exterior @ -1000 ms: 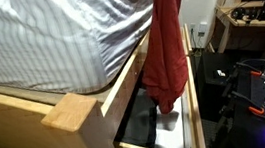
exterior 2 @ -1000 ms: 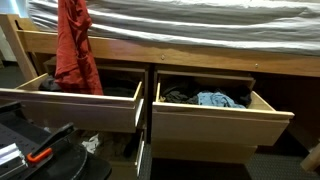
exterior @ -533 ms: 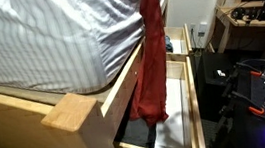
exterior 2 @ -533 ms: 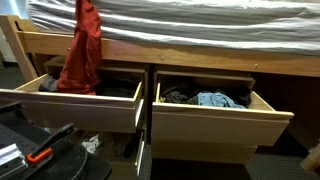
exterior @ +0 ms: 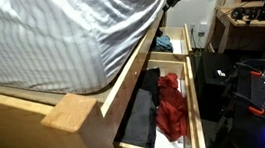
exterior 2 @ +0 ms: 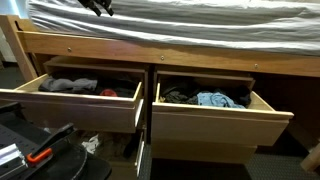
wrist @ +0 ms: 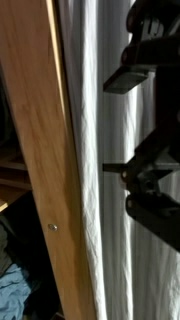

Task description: Remove the red shirt from the right drawer and put it in the left drawer

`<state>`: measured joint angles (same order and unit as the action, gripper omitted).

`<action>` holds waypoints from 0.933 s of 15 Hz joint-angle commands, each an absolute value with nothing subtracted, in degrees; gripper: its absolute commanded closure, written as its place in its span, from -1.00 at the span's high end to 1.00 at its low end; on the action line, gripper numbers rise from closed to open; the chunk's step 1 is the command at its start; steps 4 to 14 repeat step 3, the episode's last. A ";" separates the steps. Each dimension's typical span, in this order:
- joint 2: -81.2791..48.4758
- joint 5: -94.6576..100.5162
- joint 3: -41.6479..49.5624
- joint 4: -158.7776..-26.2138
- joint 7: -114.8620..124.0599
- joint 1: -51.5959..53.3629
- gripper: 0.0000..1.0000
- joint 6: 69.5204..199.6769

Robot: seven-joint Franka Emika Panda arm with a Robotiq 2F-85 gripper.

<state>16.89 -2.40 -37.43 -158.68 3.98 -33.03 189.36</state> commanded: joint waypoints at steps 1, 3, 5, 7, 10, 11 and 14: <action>16.88 -2.30 -37.15 -158.64 3.90 -33.03 0.58 188.48; 16.88 -2.23 -37.08 -158.61 3.88 -33.00 0.67 188.15; 16.88 -2.23 -37.08 -158.61 3.88 -33.00 0.67 188.15; 16.88 -2.23 -37.08 -158.61 3.88 -33.00 0.67 188.15; 16.88 -2.23 -37.08 -158.61 3.88 -33.00 0.67 188.15; 16.88 -2.23 -37.08 -158.61 3.88 -33.00 0.67 188.15; 16.88 -2.23 -37.08 -158.61 3.88 -33.00 0.67 188.15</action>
